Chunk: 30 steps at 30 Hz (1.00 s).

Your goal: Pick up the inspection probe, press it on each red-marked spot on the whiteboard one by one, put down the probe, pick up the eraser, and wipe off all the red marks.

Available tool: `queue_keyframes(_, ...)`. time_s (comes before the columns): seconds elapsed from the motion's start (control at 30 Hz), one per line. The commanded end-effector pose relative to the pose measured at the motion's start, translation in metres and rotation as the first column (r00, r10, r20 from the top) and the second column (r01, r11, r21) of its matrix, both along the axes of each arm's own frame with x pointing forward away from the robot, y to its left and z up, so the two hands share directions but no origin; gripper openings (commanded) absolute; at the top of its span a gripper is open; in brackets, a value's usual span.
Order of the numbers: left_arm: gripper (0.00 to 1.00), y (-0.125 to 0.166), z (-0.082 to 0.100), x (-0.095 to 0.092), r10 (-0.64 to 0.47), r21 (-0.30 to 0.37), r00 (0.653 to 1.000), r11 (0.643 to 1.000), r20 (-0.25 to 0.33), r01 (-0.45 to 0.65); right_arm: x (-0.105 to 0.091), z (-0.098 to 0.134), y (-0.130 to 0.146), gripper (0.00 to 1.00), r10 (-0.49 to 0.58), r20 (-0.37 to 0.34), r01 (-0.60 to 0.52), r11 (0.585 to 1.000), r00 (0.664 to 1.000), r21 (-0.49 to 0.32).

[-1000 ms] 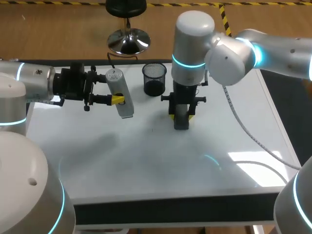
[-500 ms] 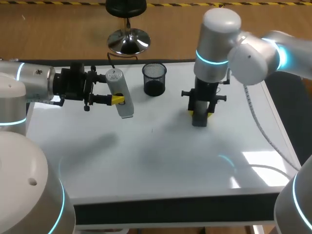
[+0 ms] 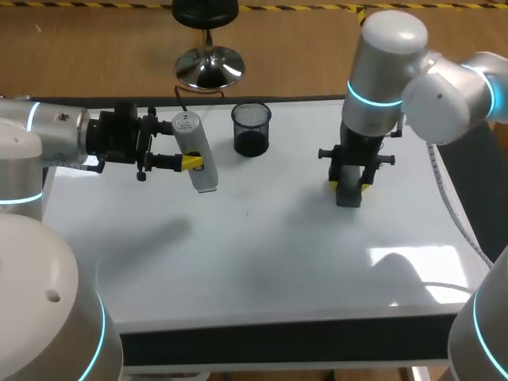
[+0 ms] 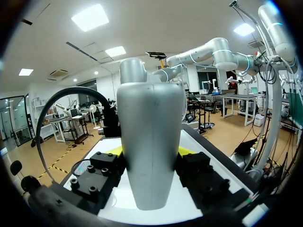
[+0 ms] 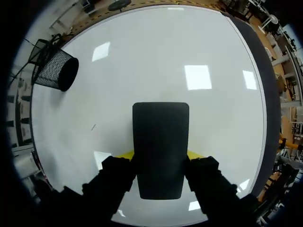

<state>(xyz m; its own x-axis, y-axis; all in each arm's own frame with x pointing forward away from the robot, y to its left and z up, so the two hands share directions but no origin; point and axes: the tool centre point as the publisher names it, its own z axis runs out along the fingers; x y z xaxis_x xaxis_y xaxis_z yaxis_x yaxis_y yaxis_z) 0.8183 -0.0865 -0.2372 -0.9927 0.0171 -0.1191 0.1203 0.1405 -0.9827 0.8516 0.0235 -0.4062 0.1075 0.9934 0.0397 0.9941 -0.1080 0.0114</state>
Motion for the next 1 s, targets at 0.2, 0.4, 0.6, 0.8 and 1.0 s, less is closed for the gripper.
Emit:
queue_keyframes(0.2, 0.00, 0.000, 0.001, -0.001, 0.001, -0.001, 1.000, 1.000, 0.001, -0.001, -0.010, 0.009, -0.023, 0.00, 0.044, 0.014, -0.044, 0.999, 0.999, -0.008)
queue_keyframes(0.4, 0.00, 0.000, 0.001, -0.001, 0.001, -0.001, 1.000, 1.000, 0.001, -0.001, -0.012, 0.012, -0.035, 0.00, 0.107, 0.013, -0.106, 0.994, 0.994, -0.038)
queue_keyframes(0.6, 0.00, 0.000, 0.001, -0.001, 0.001, -0.001, 1.000, 1.000, 0.001, -0.001, -0.012, 0.012, -0.053, 0.00, 0.112, 0.012, -0.112, 0.993, 0.994, -0.041)
queue_keyframes(0.8, 0.00, 0.000, 0.001, -0.001, 0.001, -0.001, 1.000, 1.000, 0.001, -0.001, -0.015, 0.010, -0.068, 0.00, 0.128, 0.005, -0.127, 0.990, 0.992, -0.066)
queue_keyframes(1.0, 0.00, 0.000, 0.001, -0.001, 0.001, -0.001, 1.000, 1.000, 0.001, -0.001, -0.016, 0.006, -0.083, 0.00, 0.145, -0.006, -0.145, 0.988, 0.989, -0.058)
